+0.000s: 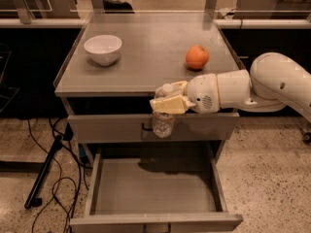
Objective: Pick water bottle from middle drawer and place on counter
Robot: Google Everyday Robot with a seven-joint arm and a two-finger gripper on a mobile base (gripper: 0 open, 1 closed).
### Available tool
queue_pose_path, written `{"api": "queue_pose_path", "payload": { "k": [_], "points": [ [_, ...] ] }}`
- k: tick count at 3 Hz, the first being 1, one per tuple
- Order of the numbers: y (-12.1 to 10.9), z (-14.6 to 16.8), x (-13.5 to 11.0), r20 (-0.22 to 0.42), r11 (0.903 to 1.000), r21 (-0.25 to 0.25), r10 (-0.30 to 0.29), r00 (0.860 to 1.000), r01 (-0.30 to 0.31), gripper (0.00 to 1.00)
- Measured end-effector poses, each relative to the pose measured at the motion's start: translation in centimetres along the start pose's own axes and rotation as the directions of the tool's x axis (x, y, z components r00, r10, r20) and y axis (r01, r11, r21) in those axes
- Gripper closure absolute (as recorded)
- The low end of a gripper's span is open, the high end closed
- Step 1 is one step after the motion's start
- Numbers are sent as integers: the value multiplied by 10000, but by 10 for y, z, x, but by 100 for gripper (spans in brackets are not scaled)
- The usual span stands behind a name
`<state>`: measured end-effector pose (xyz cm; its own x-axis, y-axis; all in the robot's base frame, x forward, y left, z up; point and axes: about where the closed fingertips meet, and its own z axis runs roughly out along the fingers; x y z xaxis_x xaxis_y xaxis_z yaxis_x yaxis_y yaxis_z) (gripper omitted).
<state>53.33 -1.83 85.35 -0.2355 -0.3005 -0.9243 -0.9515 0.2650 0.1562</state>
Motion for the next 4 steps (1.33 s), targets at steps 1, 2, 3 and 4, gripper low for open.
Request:
{"api": "queue_pose_path", "payload": {
  "k": [1, 2, 3, 4],
  "points": [
    [1, -12, -21, -105, 9995, 138, -281, 9996, 282, 100],
    [-4, -21, -45, -155, 9977, 256, -626, 9979, 630, 100],
    [-4, -22, -48, -125, 9974, 277, -664, 9977, 667, 100],
    [-8, -35, -62, -146, 9969, 268, -740, 9971, 744, 100]
  ]
}}
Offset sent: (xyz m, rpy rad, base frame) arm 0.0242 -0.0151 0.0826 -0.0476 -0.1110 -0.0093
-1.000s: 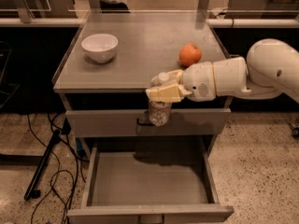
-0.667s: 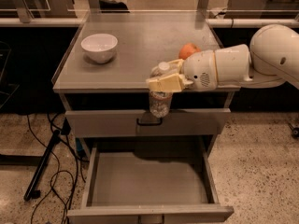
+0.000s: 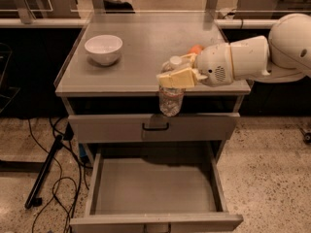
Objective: Pick water bottle from middle drawer and place on counter
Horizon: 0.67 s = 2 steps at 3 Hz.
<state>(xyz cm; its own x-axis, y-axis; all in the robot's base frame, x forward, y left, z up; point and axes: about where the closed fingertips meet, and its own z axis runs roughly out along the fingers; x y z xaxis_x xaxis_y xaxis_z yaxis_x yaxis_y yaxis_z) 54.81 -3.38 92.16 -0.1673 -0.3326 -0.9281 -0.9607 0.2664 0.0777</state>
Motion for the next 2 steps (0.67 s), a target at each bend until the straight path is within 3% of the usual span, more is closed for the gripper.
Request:
{"api": "queue_pose_path", "payload": {
  "k": [1, 2],
  "points": [
    [-7, -25, -43, -159, 9994, -225, -256, 9995, 252, 100],
    [-7, -27, -47, -148, 9992, -243, -307, 9994, 303, 100]
  ]
}}
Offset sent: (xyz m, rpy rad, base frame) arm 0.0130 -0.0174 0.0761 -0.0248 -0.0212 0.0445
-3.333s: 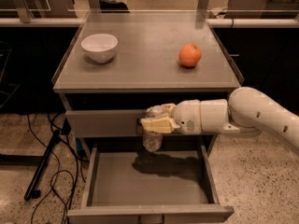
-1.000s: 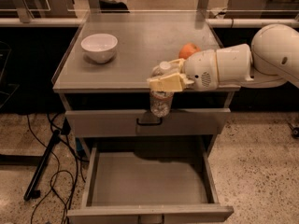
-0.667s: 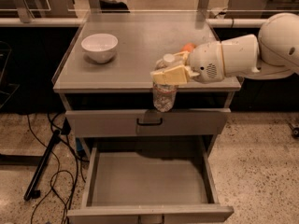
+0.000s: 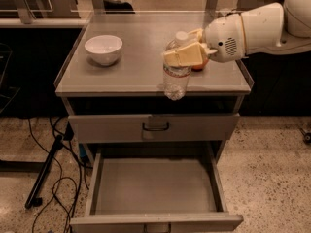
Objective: Pick water bottle from middle drawer and place on counter
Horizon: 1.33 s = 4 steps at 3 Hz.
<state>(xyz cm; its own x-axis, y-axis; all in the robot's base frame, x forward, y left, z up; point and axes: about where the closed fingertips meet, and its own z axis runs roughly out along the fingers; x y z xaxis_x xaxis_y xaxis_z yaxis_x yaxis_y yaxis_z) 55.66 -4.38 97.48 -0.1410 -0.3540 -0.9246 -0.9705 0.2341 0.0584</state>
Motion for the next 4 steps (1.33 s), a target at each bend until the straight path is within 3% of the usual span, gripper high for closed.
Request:
{"api": "queue_pose_path", "payload": {
  "k": [1, 2, 4],
  "points": [
    [-22, -6, -13, 262, 9992, -300, 266, 9993, -258, 100],
    [-59, -8, -44, 522, 9988, -437, 249, 9983, -227, 100],
    [-90, 25, -56, 670, 9957, -841, 432, 9968, -375, 100]
  ]
}}
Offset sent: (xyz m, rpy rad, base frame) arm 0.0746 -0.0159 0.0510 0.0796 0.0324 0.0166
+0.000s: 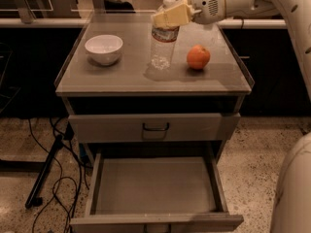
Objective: Pick water bottle from middle drawer and place on counter
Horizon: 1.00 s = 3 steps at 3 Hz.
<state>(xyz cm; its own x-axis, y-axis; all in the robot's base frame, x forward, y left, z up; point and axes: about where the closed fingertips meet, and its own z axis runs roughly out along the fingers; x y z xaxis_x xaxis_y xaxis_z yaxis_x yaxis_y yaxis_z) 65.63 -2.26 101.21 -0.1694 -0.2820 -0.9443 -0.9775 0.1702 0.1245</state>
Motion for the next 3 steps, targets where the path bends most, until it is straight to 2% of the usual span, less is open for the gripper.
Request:
{"api": "queue_pose_path", "payload": {
  "k": [1, 3],
  "points": [
    [0, 0, 0, 0, 10000, 0, 0, 10000, 0, 100],
    [-13, 10, 8, -691, 9980, -466, 383, 9969, -416, 100]
  ]
}}
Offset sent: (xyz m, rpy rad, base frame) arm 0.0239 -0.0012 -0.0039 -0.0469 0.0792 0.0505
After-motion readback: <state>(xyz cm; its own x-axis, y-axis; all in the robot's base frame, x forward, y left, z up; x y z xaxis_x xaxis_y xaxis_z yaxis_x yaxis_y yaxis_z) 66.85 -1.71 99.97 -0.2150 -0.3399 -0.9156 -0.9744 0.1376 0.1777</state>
